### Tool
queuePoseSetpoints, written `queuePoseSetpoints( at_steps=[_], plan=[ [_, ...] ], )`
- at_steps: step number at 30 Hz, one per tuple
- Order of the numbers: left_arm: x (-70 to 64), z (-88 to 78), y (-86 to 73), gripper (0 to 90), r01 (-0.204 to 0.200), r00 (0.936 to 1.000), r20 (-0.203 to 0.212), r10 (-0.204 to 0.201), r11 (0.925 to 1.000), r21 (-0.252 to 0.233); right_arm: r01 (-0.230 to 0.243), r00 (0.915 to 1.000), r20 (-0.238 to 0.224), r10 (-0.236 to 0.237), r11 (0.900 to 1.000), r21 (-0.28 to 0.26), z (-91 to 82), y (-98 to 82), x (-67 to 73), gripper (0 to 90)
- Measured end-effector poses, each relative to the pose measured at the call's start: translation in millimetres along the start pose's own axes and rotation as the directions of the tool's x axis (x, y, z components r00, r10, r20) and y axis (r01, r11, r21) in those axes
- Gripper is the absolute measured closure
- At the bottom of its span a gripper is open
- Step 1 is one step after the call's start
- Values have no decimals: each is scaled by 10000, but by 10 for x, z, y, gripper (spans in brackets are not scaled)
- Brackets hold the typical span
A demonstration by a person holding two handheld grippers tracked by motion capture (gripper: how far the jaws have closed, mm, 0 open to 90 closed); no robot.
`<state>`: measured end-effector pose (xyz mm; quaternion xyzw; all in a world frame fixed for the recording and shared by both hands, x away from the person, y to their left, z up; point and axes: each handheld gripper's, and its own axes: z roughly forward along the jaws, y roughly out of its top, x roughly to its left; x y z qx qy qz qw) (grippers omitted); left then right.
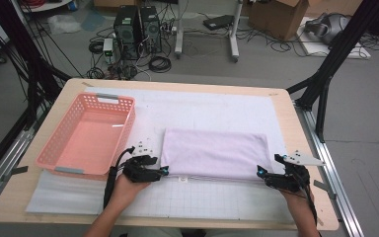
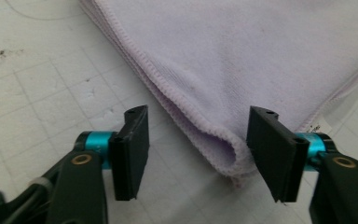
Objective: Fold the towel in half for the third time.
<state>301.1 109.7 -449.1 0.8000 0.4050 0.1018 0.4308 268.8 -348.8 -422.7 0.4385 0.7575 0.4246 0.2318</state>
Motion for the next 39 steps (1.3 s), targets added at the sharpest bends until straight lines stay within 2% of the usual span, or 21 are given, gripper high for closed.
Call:
queuePoseSetpoints(
  at_steps=[4,6,9,11,14,16,19,21,23,26,30,34,36,39],
  plan=[
    [-28,11,-10,491,-99,9999,-137,98,9999,-75,54,9997,-241,-54,10000,-15,67,49,41,170],
    [-38,16,-17,511,-59,9998,-200,56,9999,-145,-6,9991,-430,2,10000,-90,116,94,70,169],
    [-34,15,-21,564,40,9998,-199,-44,9998,-194,175,9974,-696,-189,9996,-214,218,195,130,169],
    [-35,16,-27,619,82,10000,17,-81,9997,-221,415,9963,-741,-430,9989,-226,304,266,187,169],
    [-52,22,-36,687,197,9998,69,-195,9994,-286,662,9919,-1079,-667,9978,-82,465,385,285,169],
    [-51,26,-40,746,363,9990,256,-356,9989,-296,798,9889,-1264,-786,9968,46,583,470,354,169],
    [-55,27,-39,768,450,9986,296,-442,9986,-278,1010,9825,-1576,-991,9949,42,741,605,447,170],
    [-57,29,-38,775,564,9980,293,-556,9980,-273,1097,9716,-2125,-1043,9939,138,846,693,502,222],
    [-52,29,-36,778,607,9977,329,-598,9979,-246,1433,9669,-2157,-1366,9896,154,936,779,568,229],
    [-48,31,-35,780,796,9962,366,-787,9965,-244,1612,9603,-2355,-1496,9864,308,1079,908,657,229],
    [-51,29,-33,783,793,9963,341,-784,9966,-229,2002,9504,-2527,-1814,9785,505,1287,1073,766,233],
    [-38,26,-33,783,885,9952,437,-875,9958,-218,2050,9451,-2744,-1775,9759,747,1485,1184,864,252],
    [-30,23,-32,783,928,9946,486,-918,9955,-181,2221,9406,-2818,-1895,9710,883,1593,1232,912,270],
    [-27,24,-33,782,966,9941,510,-954,9951,-213,2318,9391,-2835,-1941,9670,1058,1721,1289,971,289]
  ],
)
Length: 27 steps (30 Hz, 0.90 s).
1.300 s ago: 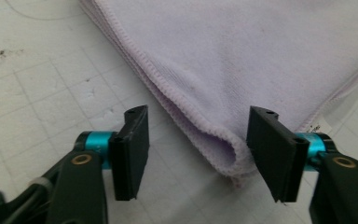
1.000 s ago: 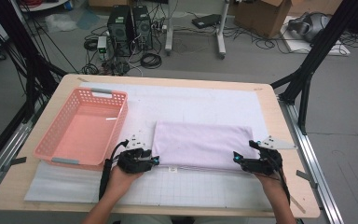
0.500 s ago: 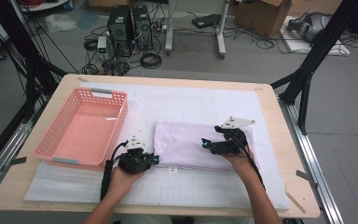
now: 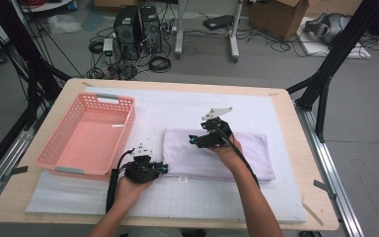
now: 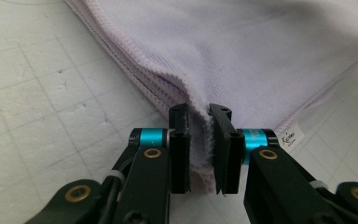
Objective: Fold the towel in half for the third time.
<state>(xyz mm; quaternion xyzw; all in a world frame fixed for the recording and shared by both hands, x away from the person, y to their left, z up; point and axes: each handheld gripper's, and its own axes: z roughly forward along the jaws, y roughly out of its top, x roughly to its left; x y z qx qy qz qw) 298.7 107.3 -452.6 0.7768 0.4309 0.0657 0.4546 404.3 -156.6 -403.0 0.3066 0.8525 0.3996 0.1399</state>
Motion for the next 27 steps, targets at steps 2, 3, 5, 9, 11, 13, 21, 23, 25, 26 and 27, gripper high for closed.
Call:
queuePoseSetpoints(
  at_steps=[2,3,5,9,11,13,21,23,25,26,27],
  plan=[
    [3,-5,0,780,73,10000,38,-73,10000,17,-46,9999,-112,47,9999,150,101,53,9,319],
    [6,-7,1,780,48,10000,40,-48,10000,27,1,9999,-141,3,9997,259,156,79,9,329],
    [6,-5,1,780,89,9999,53,-89,10000,-6,48,9998,-184,-38,9986,522,273,132,17,343],
    [15,-10,4,783,62,10000,74,-63,10000,65,274,9993,-261,-252,9959,863,483,224,43,391],
    [16,-11,9,791,89,10000,44,-89,9999,74,392,9987,-352,-356,9934,1075,577,261,48,404],
    [13,-15,8,796,148,9999,52,-149,9999,81,448,9985,-362,-408,9920,1178,652,286,50,452],
    [16,-20,20,817,117,9999,1,-117,9997,198,315,9967,-781,-209,9902,1364,794,257,38,599],
    [5,-25,22,820,119,9999,-96,-117,9998,174,84,9957,-928,44,9905,1371,783,255,18,738],
    [7,-41,31,823,128,9999,-105,-126,9998,146,211,9952,-978,-70,9893,1446,769,264,25,816],
    [6,-59,41,825,153,9998,-114,-152,9998,97,396,9954,-920,-261,9882,1478,766,272,42,829],
    [8,-84,58,826,115,9999,-90,-115,9999,44,528,9954,-865,-402,9875,1484,764,282,63,835]
  ],
)
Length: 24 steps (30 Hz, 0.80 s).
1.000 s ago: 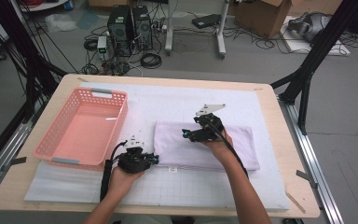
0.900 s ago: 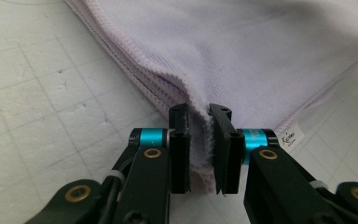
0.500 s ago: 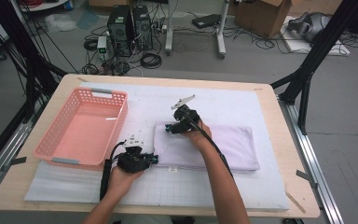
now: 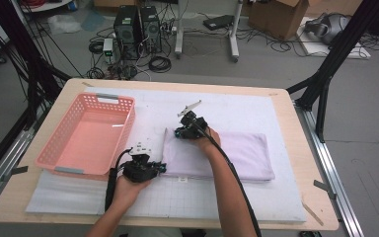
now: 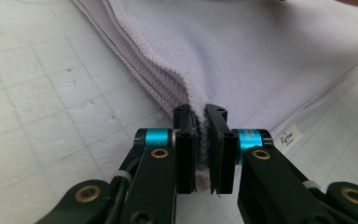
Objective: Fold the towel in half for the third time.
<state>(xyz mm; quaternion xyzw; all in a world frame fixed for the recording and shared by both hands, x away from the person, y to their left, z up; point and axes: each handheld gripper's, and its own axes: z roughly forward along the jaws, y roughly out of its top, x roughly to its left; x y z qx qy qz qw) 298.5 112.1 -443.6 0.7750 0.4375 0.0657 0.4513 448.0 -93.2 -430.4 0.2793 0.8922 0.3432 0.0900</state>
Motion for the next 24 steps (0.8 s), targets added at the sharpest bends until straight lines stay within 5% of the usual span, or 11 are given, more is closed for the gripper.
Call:
queuePoseSetpoints(
  at_steps=[9,24],
  plan=[
    [49,-213,134,830,318,9986,457,-282,9964,-782,-671,9972,-442,607,9845,-1621,-186,59,-23,842],
    [-174,-104,409,829,-326,9913,1229,469,9927,-1160,-563,9983,-235,525,9760,-2106,-568,5,-122,842]
  ],
)
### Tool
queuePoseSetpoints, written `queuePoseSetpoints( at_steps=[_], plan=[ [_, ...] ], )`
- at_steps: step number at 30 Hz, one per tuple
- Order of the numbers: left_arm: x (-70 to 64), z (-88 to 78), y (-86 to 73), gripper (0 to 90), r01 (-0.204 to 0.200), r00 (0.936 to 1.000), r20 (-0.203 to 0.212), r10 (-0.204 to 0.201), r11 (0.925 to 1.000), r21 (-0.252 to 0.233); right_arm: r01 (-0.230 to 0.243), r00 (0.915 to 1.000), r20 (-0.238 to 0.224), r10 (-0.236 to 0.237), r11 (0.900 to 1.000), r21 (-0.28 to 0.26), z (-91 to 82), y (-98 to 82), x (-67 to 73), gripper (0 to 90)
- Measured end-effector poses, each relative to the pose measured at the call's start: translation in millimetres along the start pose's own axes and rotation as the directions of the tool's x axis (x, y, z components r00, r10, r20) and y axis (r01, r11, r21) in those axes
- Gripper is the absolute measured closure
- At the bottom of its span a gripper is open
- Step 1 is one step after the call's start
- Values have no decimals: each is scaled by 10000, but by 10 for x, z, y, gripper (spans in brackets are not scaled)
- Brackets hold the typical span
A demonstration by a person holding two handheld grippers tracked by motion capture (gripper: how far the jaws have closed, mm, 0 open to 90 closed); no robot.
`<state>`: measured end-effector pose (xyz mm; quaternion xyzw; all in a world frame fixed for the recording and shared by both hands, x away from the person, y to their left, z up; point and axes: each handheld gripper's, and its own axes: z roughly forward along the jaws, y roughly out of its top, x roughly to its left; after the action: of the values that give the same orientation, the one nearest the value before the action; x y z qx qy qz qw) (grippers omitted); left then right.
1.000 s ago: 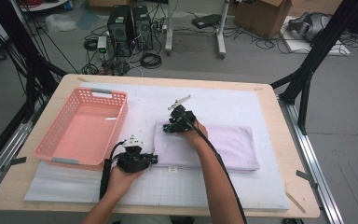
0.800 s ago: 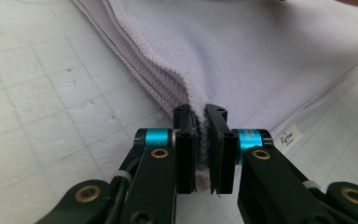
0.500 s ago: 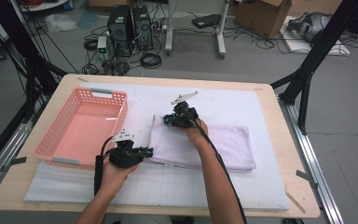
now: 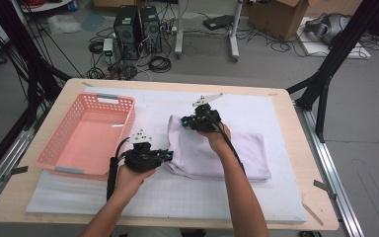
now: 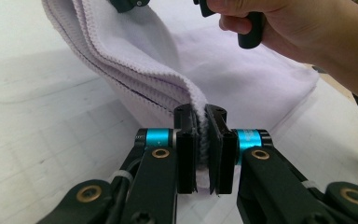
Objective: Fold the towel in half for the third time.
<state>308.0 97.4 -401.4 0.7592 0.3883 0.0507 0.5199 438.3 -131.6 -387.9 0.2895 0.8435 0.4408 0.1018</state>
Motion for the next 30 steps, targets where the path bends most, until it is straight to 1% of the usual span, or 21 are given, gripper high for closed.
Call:
queuePoseSetpoints(
  at_steps=[4,7,13,15,16,20,21,24,26,29,30],
  plan=[
    [-82,114,64,829,-266,9995,169,265,9996,48,-132,9998,162,134,9998,-146,-125,-39,-58,841],
    [-133,196,105,829,-498,9985,255,493,9986,177,-212,9992,331,218,9996,-190,-215,-82,-110,839],
    [-231,355,161,827,-637,9971,446,625,9976,265,-390,9973,620,402,9990,-207,-378,-217,-224,839],
    [-278,419,179,826,-791,9954,563,773,9964,304,-511,9964,670,524,9985,-209,-429,-263,-245,839],
    [-295,442,184,826,-832,9949,597,812,9960,314,-491,9961,721,508,9985,-251,-458,-291,-257,838],
    [-393,567,210,824,-913,9926,839,882,9952,342,-496,9948,876,513,9985,-210,-547,-364,-299,838],
    [-417,599,218,824,-975,9917,874,938,9945,389,-590,9940,911,607,9980,-207,-573,-382,-311,838],
    [-483,696,242,822,-1089,9898,973,1042,9930,446,-665,9925,1016,684,9975,-220,-641,-433,-355,836],
    [-526,760,257,821,-1206,9883,997,1155,9916,468,-663,9913,1123,686,9975,-239,-680,-471,-387,835],
    [-573,830,275,817,-1269,9876,996,1216,9907,493,-831,9890,1212,852,9963,-220,-736,-531,-428,836],
    [-585,851,284,815,-1365,9865,982,1307,9891,549,-770,9885,1292,792,9968,-220,-754,-552,-449,836]
  ],
)
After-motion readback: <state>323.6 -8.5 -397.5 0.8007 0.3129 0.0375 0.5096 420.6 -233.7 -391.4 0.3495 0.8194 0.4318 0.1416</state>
